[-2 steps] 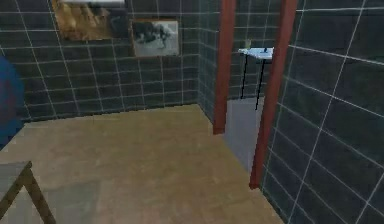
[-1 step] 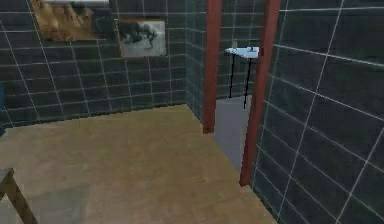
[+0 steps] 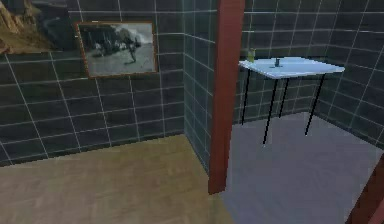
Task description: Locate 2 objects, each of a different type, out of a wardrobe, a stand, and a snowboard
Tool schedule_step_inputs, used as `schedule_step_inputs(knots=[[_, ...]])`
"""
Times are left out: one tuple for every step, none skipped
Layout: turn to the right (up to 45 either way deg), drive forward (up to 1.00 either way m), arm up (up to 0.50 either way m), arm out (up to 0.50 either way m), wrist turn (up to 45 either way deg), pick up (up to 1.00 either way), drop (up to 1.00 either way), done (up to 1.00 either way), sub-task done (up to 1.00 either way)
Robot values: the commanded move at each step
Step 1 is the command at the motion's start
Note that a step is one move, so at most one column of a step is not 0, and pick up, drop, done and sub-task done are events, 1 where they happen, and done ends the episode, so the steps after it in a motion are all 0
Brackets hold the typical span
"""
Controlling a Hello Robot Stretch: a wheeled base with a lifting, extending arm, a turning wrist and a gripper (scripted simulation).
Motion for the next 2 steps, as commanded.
schedule_step_inputs(knots=[[0.0, 0.45, 0.0, 0.0, 0.0, 0.0, 0.0, 0.0, 0.0], [33.0, 0.0, 0.0, 0.0, 0.0, 0.0, 0.0, 0.0, 0.0]])
